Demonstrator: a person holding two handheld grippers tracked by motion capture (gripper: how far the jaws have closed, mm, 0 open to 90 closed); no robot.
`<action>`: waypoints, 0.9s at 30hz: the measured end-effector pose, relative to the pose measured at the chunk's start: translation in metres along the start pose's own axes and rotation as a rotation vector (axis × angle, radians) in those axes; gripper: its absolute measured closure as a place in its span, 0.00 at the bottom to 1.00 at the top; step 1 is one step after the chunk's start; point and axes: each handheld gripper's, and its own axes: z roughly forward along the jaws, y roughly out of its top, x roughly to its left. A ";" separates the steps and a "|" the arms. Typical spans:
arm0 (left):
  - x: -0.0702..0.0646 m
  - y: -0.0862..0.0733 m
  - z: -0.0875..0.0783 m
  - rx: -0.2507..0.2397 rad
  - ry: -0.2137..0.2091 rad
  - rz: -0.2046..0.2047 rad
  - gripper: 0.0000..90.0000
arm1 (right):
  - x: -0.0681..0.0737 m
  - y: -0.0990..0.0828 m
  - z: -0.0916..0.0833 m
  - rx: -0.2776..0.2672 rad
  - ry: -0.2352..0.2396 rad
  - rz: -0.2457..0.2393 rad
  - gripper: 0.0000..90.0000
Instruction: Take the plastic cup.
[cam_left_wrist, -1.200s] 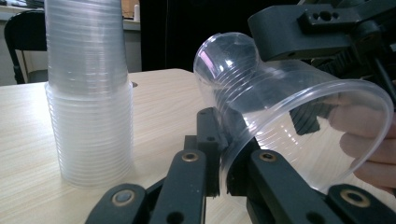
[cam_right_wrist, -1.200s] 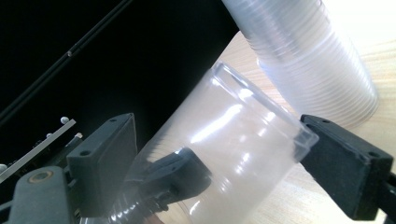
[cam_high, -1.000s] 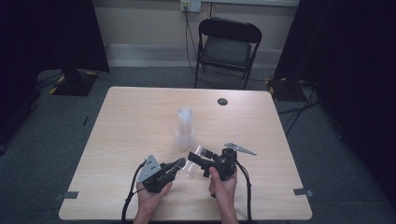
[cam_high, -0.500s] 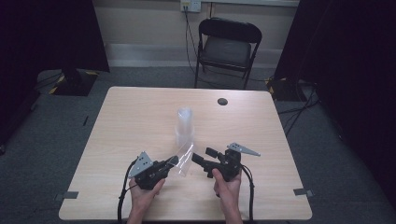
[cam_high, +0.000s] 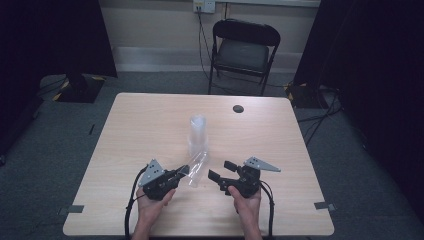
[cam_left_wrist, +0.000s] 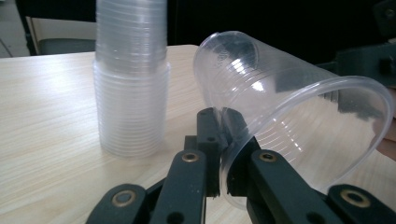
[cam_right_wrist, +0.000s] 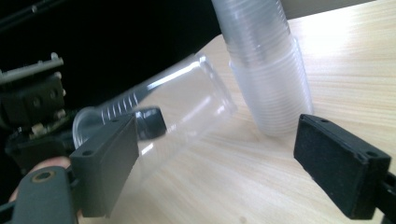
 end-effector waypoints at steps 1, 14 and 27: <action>0.001 0.000 0.000 0.007 -0.005 -0.008 0.97 | 0.000 -0.001 0.000 0.004 -0.010 -0.010 0.15; 0.005 0.008 0.001 0.074 -0.051 -0.028 0.97 | 0.007 -0.008 -0.001 0.066 -0.074 -0.176 0.18; 0.004 0.018 0.005 0.187 -0.072 0.003 0.97 | 0.014 -0.016 0.001 0.123 -0.130 -0.333 0.16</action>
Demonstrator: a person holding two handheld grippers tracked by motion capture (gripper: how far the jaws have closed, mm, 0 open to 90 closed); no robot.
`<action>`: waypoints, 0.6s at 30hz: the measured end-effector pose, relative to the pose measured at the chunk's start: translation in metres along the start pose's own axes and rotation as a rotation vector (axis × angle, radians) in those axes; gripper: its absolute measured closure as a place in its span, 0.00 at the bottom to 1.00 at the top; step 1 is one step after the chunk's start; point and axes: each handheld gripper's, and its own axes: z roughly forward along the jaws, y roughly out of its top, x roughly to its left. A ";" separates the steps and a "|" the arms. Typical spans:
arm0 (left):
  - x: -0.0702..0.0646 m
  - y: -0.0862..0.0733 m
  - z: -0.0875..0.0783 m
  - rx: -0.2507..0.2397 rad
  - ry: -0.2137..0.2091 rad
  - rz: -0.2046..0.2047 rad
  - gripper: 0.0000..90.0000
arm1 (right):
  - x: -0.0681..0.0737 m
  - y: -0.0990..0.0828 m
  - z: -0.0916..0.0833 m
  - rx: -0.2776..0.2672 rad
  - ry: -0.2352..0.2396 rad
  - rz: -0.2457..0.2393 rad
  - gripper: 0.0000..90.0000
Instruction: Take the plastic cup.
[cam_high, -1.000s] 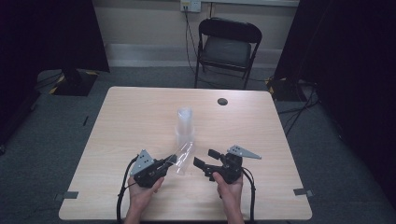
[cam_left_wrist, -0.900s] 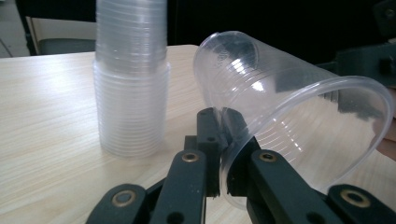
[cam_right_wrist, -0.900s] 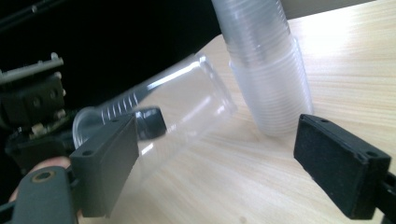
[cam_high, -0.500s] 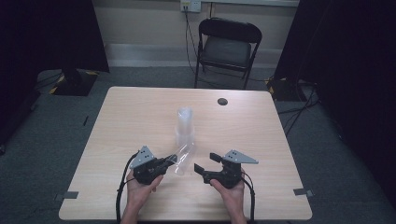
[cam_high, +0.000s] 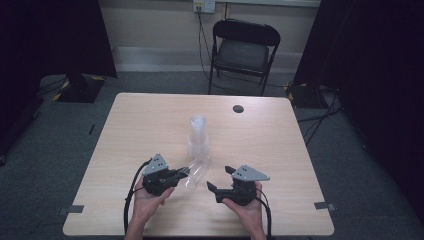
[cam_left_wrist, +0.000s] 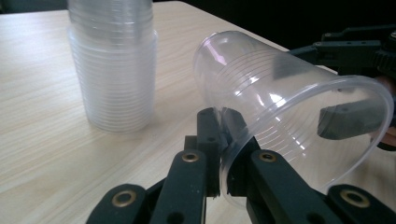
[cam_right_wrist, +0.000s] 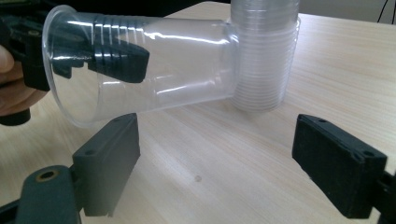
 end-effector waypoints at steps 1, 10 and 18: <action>0.000 0.001 0.002 0.009 -0.011 -0.007 0.97 | 0.002 0.000 0.000 0.005 -0.010 -0.026 0.16; -0.004 0.004 0.018 0.142 -0.030 0.004 0.97 | 0.004 -0.002 0.003 0.039 -0.041 -0.093 0.16; -0.008 0.013 0.020 0.150 -0.061 0.004 0.97 | 0.005 -0.009 0.003 0.061 -0.052 -0.130 0.16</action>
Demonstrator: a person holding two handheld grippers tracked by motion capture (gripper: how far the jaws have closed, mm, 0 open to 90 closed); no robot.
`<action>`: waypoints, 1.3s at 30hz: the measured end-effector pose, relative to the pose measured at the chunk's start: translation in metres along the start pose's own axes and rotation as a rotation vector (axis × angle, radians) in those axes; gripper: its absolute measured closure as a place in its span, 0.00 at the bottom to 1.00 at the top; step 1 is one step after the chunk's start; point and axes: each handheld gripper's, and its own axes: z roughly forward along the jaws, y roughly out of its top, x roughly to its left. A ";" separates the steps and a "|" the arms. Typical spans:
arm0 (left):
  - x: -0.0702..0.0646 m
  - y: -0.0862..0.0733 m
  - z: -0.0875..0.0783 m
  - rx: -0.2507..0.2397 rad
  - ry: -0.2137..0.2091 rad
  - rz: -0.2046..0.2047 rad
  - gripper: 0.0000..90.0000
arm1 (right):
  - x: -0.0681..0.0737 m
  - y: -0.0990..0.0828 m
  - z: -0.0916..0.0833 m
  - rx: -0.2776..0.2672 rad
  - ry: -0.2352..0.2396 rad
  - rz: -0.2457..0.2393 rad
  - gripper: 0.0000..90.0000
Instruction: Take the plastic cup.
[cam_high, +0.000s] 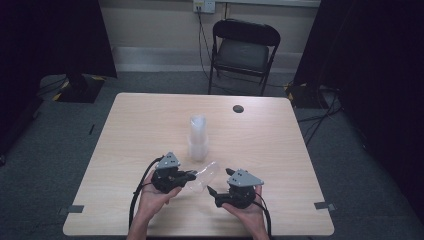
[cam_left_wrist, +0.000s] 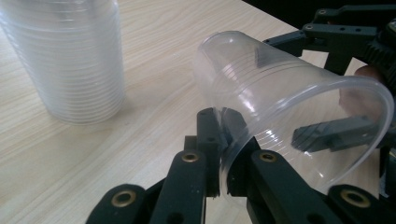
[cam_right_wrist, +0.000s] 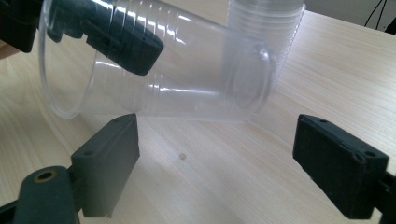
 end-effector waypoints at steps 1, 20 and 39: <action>-0.001 0.000 0.001 0.003 0.000 0.001 0.97 | 0.001 0.000 0.001 0.006 -0.003 -0.006 0.15; -0.003 0.011 0.010 0.144 -0.065 0.000 0.97 | 0.011 0.000 0.008 0.029 -0.035 -0.141 0.15; -0.001 0.015 0.014 0.239 -0.065 -0.041 0.97 | 0.023 0.000 0.007 0.035 -0.048 -0.321 0.15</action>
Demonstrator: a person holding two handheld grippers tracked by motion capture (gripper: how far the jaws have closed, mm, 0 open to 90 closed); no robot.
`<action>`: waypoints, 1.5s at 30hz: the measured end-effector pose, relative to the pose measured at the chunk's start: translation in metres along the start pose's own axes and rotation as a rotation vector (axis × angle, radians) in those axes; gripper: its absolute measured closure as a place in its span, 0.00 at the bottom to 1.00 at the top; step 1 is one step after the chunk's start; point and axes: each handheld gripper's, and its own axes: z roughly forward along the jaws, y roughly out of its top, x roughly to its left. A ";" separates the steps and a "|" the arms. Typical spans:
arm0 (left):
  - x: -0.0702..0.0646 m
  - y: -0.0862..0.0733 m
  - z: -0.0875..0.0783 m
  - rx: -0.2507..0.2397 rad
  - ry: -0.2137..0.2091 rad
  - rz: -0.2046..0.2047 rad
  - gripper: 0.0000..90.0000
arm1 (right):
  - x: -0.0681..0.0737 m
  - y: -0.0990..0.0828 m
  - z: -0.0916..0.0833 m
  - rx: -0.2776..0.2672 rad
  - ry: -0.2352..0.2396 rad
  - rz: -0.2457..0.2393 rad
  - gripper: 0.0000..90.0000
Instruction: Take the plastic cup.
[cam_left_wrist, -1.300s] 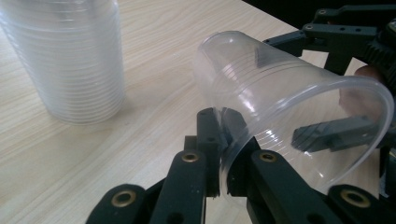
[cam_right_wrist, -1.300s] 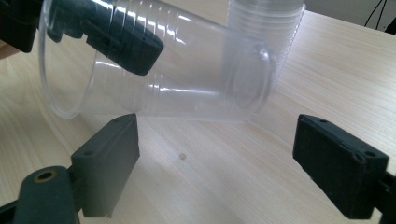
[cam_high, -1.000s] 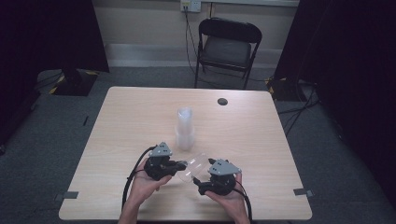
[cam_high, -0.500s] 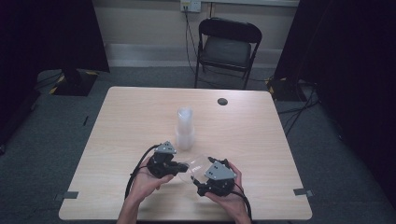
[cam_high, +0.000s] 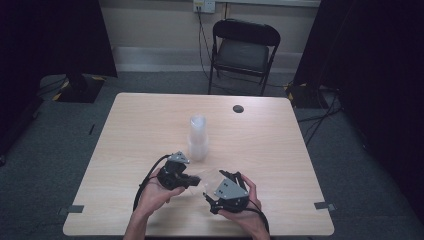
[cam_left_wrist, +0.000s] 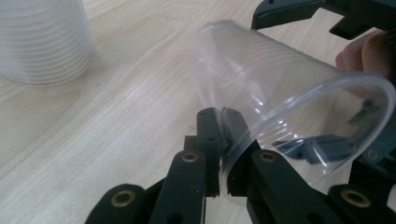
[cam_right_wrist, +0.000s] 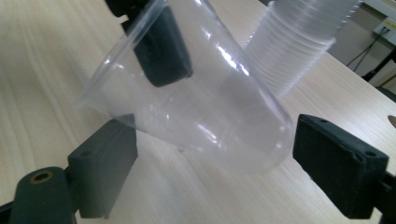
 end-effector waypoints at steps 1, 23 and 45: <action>-0.001 0.001 0.001 0.016 0.006 0.016 0.97 | 0.001 0.001 0.001 0.003 0.009 -0.008 0.15; -0.010 0.017 0.009 0.032 -0.007 0.022 0.97 | 0.008 0.018 0.009 -0.012 0.073 -0.087 0.21; -0.008 0.016 0.011 0.035 -0.004 -0.018 0.97 | 0.014 0.028 0.008 -0.050 0.062 -0.123 0.30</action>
